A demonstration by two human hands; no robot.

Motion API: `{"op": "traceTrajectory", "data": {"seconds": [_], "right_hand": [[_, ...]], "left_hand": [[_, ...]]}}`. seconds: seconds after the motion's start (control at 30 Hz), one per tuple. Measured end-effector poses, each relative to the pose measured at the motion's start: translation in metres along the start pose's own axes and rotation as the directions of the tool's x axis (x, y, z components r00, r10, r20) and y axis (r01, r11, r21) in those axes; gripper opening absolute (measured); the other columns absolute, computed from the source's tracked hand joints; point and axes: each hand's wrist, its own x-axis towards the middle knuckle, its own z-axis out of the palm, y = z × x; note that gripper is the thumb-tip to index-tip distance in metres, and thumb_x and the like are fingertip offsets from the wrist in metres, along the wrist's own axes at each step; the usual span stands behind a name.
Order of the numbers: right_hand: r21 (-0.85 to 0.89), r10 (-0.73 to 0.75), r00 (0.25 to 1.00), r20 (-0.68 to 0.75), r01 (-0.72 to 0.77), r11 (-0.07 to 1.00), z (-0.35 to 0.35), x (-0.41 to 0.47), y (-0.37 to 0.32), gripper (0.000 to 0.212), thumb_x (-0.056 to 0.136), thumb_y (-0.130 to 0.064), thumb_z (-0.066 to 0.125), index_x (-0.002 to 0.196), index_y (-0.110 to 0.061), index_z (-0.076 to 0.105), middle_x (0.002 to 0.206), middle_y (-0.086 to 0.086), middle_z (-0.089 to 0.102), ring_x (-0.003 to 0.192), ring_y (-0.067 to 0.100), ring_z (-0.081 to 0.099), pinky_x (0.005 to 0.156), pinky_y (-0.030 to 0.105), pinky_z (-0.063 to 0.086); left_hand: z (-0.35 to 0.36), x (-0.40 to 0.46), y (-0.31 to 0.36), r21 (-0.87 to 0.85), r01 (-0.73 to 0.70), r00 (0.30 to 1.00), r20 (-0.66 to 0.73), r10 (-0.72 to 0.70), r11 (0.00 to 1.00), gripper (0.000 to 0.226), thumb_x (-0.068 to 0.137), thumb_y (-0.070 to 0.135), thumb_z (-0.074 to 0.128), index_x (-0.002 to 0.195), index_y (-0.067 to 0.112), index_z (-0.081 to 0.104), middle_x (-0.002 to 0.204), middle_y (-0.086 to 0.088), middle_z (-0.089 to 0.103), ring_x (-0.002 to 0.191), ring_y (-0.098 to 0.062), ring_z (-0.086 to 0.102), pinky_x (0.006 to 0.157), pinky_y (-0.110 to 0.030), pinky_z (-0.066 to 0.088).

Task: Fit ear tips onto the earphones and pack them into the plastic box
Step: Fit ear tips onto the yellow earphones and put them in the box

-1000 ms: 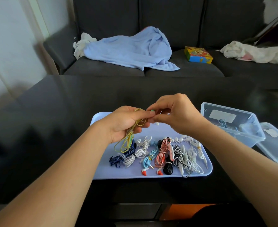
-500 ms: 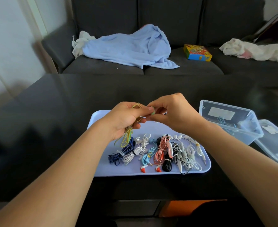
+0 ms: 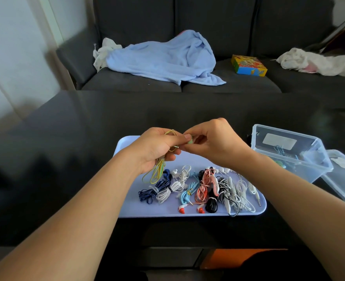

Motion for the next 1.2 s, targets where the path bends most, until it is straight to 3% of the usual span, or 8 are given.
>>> {"op": "traceTrajectory", "data": {"seconds": [0.1, 0.2, 0.27, 0.43, 0.5, 0.73, 1.07, 1.2], "right_hand": [[0.021, 0.003, 1.000, -0.002, -0.003, 1.000, -0.002, 0.000, -0.003, 0.012, 0.085, -0.025, 0.079, 0.089, -0.013, 0.080, 0.066, -0.006, 0.069, 0.057, 0.007, 0.058, 0.055, 0.011, 0.039], [-0.009, -0.036, 0.999, 0.027, 0.036, 0.999, -0.003, 0.000, -0.003, 0.019, 0.089, -0.023, 0.076, 0.076, -0.009, 0.076, 0.052, -0.010, 0.052, 0.050, 0.011, 0.046, 0.050, 0.011, 0.032], [-0.037, -0.060, 0.997, 0.043, 0.062, 0.997, -0.003, 0.001, -0.001, 0.027, 0.091, -0.024, 0.074, 0.070, -0.006, 0.072, 0.050, -0.003, 0.049, 0.050, 0.015, 0.040, 0.049, 0.015, 0.029], [-0.121, -0.093, 0.992, 0.083, 0.102, 0.987, 0.004, 0.002, 0.004, 0.031, 0.094, -0.030, 0.069, 0.072, -0.008, 0.070, 0.057, 0.004, 0.059, 0.051, 0.020, 0.052, 0.052, 0.038, 0.044], [-0.127, -0.088, 0.993, 0.081, 0.098, 0.987, 0.005, 0.002, 0.005, 0.031, 0.094, -0.029, 0.069, 0.072, -0.008, 0.070, 0.058, 0.004, 0.059, 0.051, 0.020, 0.052, 0.052, 0.040, 0.046], [-0.039, -0.044, 0.998, 0.039, 0.046, 0.998, -0.003, -0.002, 0.005, 0.014, 0.087, -0.027, 0.077, 0.089, -0.014, 0.077, 0.072, -0.003, 0.070, 0.066, 0.014, 0.064, 0.064, 0.034, 0.052], [-0.093, -0.090, 0.996, 0.014, 0.091, 0.991, -0.004, -0.004, 0.008, 0.034, 0.094, -0.032, 0.067, 0.072, -0.005, 0.068, 0.055, 0.003, 0.052, 0.053, 0.021, 0.043, 0.053, 0.038, 0.039], [-0.056, -0.053, 0.998, -0.028, 0.051, 0.997, -0.006, -0.005, 0.011, 0.017, 0.091, -0.026, 0.074, 0.084, -0.010, 0.075, 0.063, 0.001, 0.062, 0.056, 0.018, 0.054, 0.056, 0.033, 0.045]], "left_hand": [[-0.001, 0.000, 0.000, -0.002, 0.001, 1.000, 0.009, -0.001, 1.000, 0.009, 0.086, 0.019, 0.075, 0.080, 0.013, 0.076, 0.065, 0.005, 0.066, 0.055, -0.003, 0.056, 0.045, -0.015, 0.042], [-0.001, 0.001, -0.001, 0.003, 0.010, 1.000, 0.001, -0.010, 1.000, 0.009, 0.086, 0.020, 0.076, 0.082, 0.011, 0.076, 0.065, 0.003, 0.065, 0.056, -0.003, 0.056, 0.046, -0.015, 0.042], [0.000, 0.002, -0.002, 0.007, 0.019, 1.000, -0.005, -0.019, 1.000, 0.010, 0.086, 0.019, 0.075, 0.084, 0.010, 0.075, 0.064, 0.003, 0.065, 0.056, -0.003, 0.056, 0.046, -0.015, 0.042], [-0.001, 0.003, -0.005, 0.020, 0.040, 0.999, -0.016, -0.040, 0.999, 0.009, 0.086, 0.018, 0.076, 0.081, 0.010, 0.074, 0.071, 0.000, 0.067, 0.058, -0.003, 0.056, 0.046, -0.015, 0.043], [-0.002, 0.004, -0.006, 0.031, 0.046, 0.999, -0.016, -0.046, 0.998, 0.009, 0.085, 0.018, 0.076, 0.081, 0.010, 0.074, 0.076, -0.002, 0.067, 0.059, -0.003, 0.056, 0.047, -0.015, 0.044], [0.001, 0.005, -0.002, -0.023, 0.027, 1.000, -0.002, -0.027, 0.999, 0.010, 0.086, 0.019, 0.076, 0.084, 0.009, 0.076, 0.075, -0.004, 0.063, 0.055, -0.003, 0.054, 0.044, -0.015, 0.042], [0.006, 0.007, -0.001, -0.017, 0.034, 0.999, -0.001, -0.034, 0.999, 0.010, 0.086, 0.018, 0.075, 0.086, 0.008, 0.074, 0.090, -0.011, 0.064, 0.058, -0.003, 0.055, 0.045, -0.014, 0.042], [0.007, 0.004, 0.002, -0.019, 0.028, 1.000, 0.002, -0.028, 0.999, 0.021, 0.086, 0.026, 0.075, 0.093, 0.007, 0.075, 0.087, -0.004, 0.069, 0.057, -0.002, 0.058, 0.046, -0.016, 0.043]]}}
